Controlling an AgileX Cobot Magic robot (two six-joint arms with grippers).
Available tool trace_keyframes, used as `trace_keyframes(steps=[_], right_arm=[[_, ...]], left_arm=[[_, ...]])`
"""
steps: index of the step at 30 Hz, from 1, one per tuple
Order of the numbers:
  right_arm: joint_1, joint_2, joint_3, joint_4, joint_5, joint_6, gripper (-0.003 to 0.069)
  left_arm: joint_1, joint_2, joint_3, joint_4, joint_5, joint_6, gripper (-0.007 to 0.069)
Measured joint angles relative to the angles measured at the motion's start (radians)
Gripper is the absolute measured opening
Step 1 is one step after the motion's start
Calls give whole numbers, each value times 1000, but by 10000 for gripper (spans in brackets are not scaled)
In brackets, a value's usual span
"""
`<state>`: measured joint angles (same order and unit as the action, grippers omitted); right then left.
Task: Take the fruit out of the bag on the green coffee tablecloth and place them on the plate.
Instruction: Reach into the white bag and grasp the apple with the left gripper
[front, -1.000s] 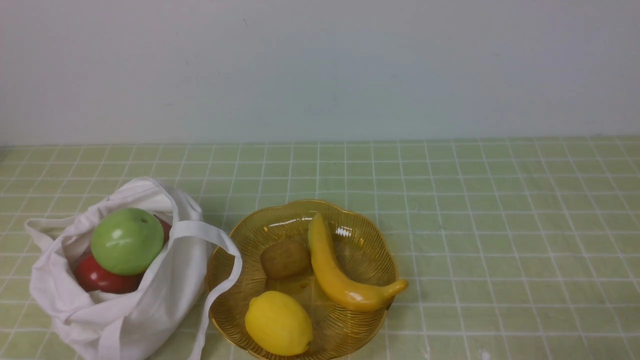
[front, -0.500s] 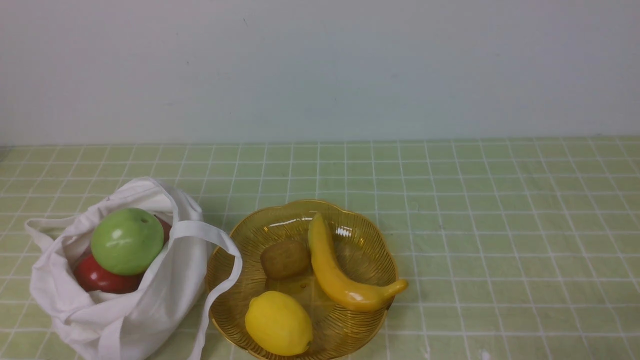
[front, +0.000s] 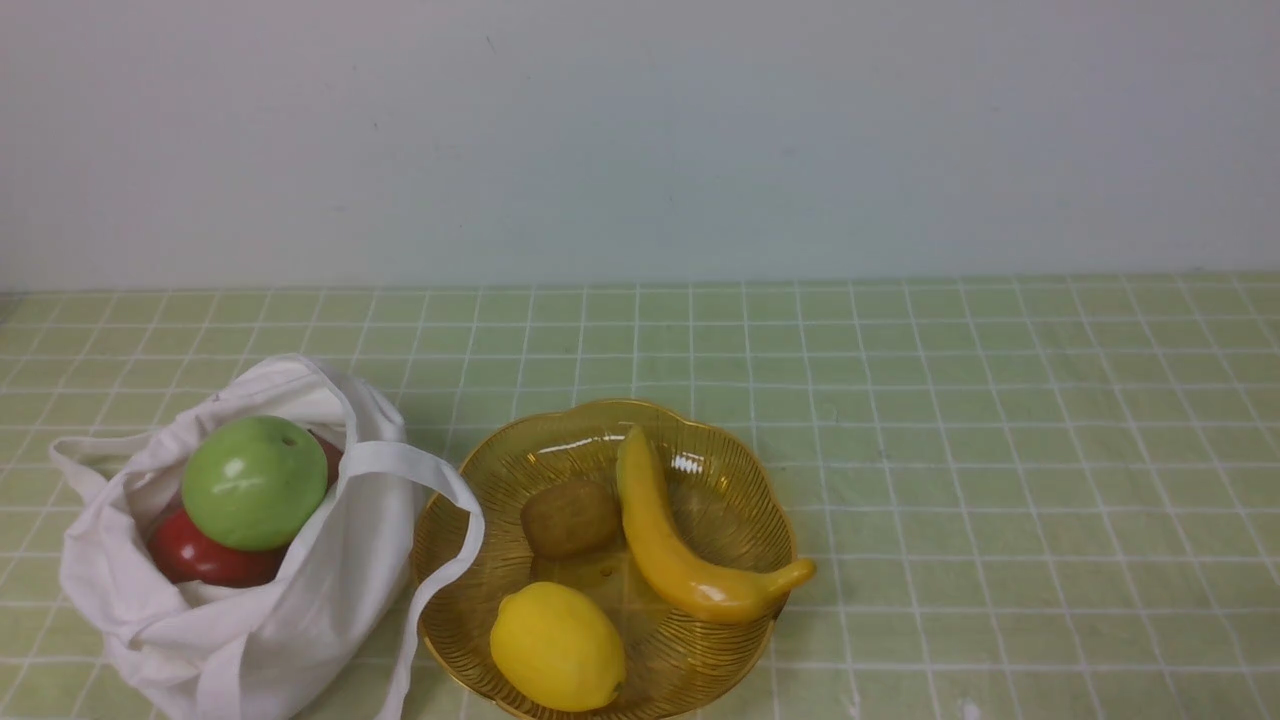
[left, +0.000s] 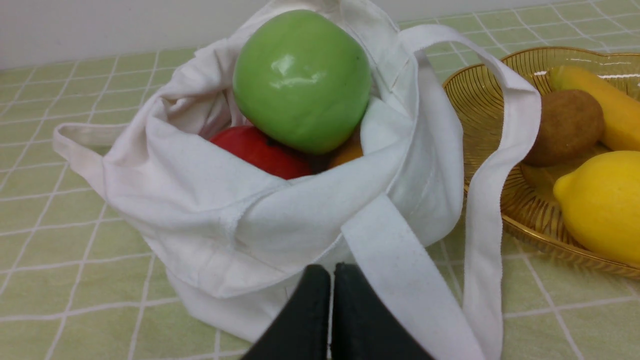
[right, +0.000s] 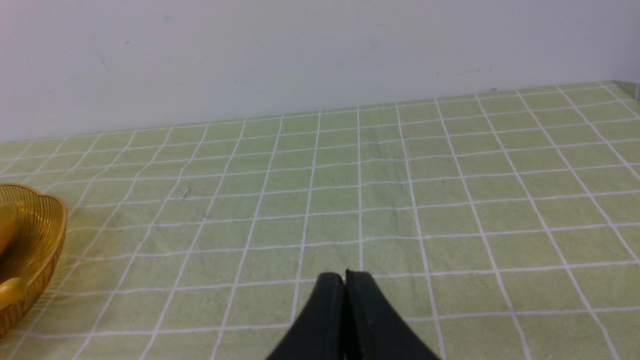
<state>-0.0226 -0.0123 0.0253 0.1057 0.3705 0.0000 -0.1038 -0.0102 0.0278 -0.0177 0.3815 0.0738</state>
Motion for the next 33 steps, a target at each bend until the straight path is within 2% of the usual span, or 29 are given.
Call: trace_keyframes(steps=[17, 19, 20, 21, 23, 24, 25, 28, 30, 33], right_arm=[[0, 0, 0, 0, 0, 0, -15], [0, 0, 0, 0, 0, 0, -15], [0, 0, 0, 0, 0, 0, -15], [0, 0, 0, 0, 0, 0, -15], [0, 0, 0, 0, 0, 0, -15], [0, 0, 0, 0, 0, 0, -15], [0, 0, 0, 0, 0, 0, -15], [0, 0, 0, 0, 0, 0, -15], [0, 0, 0, 0, 0, 0, -15], [0, 0, 0, 0, 0, 0, -15]], left_arm=[[0, 0, 0, 0, 0, 0, -8], [0, 0, 0, -37, 0, -17, -8], [0, 0, 0, -112, 0, -50, -8], [0, 0, 0, -127, 0, -65, -8], [0, 0, 0, -362, 4, -192, -8], [0, 0, 0, -381, 5, -192, -8], [0, 0, 0, -497, 6, -256, -8], [0, 0, 0, -719, 3, -327, -8], [0, 0, 0, -816, -19, -332, -8], [0, 0, 0, -873, -44, -319, -8]])
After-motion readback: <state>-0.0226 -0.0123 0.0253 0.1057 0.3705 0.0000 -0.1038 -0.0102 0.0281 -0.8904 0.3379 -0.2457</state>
